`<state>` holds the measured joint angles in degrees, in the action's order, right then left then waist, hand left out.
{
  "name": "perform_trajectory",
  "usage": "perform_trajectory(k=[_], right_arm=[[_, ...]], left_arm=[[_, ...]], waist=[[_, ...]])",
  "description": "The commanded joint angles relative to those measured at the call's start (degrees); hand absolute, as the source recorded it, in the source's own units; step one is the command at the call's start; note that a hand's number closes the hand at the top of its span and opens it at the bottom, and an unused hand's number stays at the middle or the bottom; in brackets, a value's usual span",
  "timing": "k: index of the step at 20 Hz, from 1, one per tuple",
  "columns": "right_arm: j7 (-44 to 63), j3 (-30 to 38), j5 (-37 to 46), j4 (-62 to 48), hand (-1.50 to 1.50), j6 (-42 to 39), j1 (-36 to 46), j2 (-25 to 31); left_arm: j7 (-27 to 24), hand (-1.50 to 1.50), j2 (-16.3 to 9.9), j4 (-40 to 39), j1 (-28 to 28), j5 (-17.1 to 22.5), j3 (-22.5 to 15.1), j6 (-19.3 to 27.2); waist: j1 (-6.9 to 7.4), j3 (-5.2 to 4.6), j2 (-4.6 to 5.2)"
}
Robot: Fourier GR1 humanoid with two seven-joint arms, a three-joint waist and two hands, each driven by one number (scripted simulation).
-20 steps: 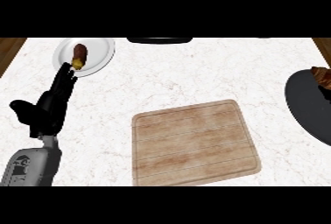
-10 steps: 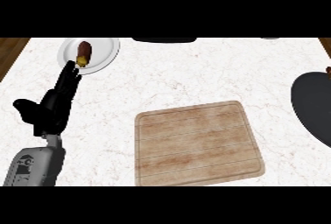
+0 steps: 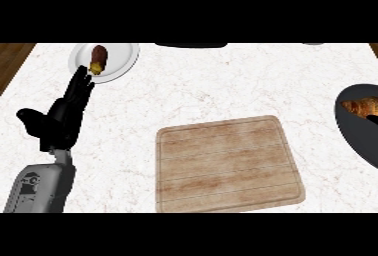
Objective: Pick the croissant from the cutting board and place it in the pan
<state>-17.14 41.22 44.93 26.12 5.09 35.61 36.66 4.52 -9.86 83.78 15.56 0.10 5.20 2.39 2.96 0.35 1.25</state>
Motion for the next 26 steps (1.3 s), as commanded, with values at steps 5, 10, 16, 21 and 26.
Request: perform_trajectory(k=[5,10,16,21,26], right_arm=[[-8.67,2.39,-3.09,-11.06,-1.50,-2.90,1.65,1.88],[-14.19,8.61,-10.33,-9.71,-1.50,-2.72,2.56,3.07],[-21.33,14.50,-18.39,-11.85,-1.50,-15.45,-4.35,8.31],[-24.27,15.20,-22.78,-10.08,-1.50,-30.22,-10.81,9.85],[-26.29,16.09,-26.40,-5.83,-1.50,-40.85,-18.07,14.66]], left_arm=[[-1.27,0.00,0.04,-1.07,0.87,-0.27,-0.06,-0.31],[-1.80,0.00,-0.96,-1.59,-1.53,1.57,2.18,-1.28],[2.23,0.00,-2.02,-0.14,0.91,1.01,2.26,-0.71],[0.18,0.00,-1.46,1.87,-4.59,0.01,2.06,-0.02],[-0.80,0.00,-0.36,-0.36,-2.96,-0.47,1.96,0.96]], waist=[[-0.27,0.02,-0.01],[-1.27,-0.11,-0.57],[-2.73,-0.17,-0.95],[-3.95,-0.42,-1.64],[-4.73,-0.52,-1.71]])
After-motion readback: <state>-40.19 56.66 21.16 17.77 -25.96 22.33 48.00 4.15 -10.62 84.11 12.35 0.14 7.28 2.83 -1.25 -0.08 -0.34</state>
